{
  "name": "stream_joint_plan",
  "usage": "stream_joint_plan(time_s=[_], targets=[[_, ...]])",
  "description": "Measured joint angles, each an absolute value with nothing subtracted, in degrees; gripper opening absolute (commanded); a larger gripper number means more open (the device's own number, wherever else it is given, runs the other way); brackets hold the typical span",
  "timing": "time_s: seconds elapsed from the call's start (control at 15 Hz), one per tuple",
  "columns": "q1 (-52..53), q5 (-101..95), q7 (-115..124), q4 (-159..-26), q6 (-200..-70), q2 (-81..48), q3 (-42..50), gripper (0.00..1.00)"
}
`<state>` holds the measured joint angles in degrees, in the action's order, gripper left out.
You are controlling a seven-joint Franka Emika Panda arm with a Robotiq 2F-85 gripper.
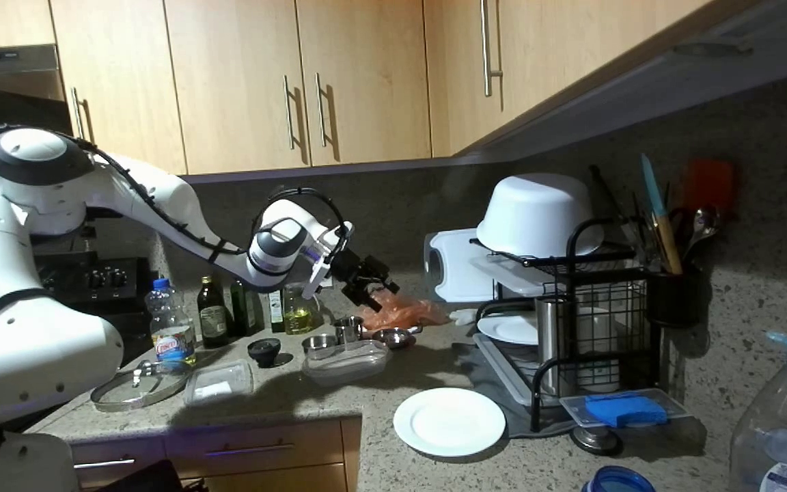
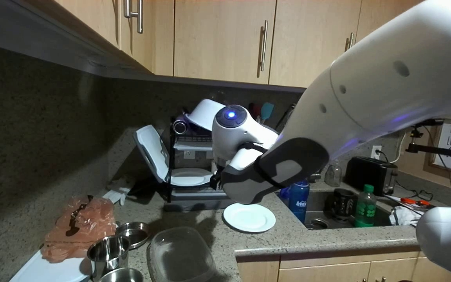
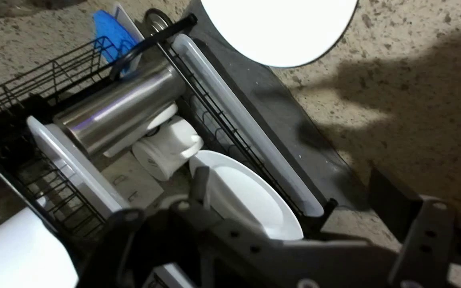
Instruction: Pick a plate from the rack and put it on the table
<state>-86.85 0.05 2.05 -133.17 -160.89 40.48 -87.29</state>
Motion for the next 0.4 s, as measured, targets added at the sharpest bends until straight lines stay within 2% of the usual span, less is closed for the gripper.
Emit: stream_joint_plan(time_s=[0.4], targets=[[-80.4,-4.0,0.1,-138.4,-168.9,29.3,-81.7,1.0]])
